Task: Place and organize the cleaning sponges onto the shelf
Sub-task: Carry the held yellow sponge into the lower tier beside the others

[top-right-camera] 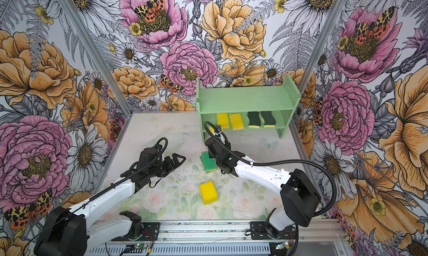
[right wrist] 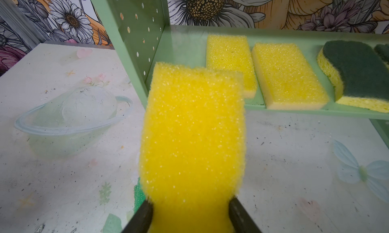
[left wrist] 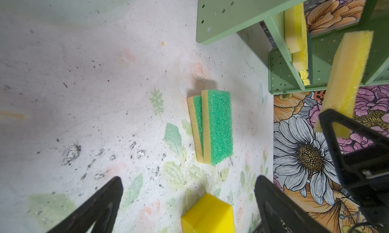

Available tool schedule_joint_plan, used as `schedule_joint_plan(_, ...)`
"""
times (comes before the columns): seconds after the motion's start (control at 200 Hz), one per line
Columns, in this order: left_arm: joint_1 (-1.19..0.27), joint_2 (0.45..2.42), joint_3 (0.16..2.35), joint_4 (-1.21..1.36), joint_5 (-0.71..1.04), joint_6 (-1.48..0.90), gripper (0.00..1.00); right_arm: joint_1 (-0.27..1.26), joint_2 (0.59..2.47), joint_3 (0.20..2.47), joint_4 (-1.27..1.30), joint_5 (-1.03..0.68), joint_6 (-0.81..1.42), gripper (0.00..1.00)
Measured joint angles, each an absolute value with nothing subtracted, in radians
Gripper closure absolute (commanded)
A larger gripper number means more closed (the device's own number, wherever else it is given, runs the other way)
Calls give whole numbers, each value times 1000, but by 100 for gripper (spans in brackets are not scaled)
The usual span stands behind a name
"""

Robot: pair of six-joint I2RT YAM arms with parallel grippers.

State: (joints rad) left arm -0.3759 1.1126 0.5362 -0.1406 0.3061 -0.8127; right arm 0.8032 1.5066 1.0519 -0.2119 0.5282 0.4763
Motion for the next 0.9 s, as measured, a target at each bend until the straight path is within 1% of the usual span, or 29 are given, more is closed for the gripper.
schedule_joint_plan(0.345,-376,1118,556,-143,306,-812,1,760,1507,1052,-188,534,476,51)
schedule_joint_plan(0.605,-376,1131,556,-137,307,-809,1,760,1510,1052,-168,535,476,51)
schedule_joint_plan(0.901,-371,1135,556,-135,308,-794,1,760,1581,1077,-122,529,477,51)
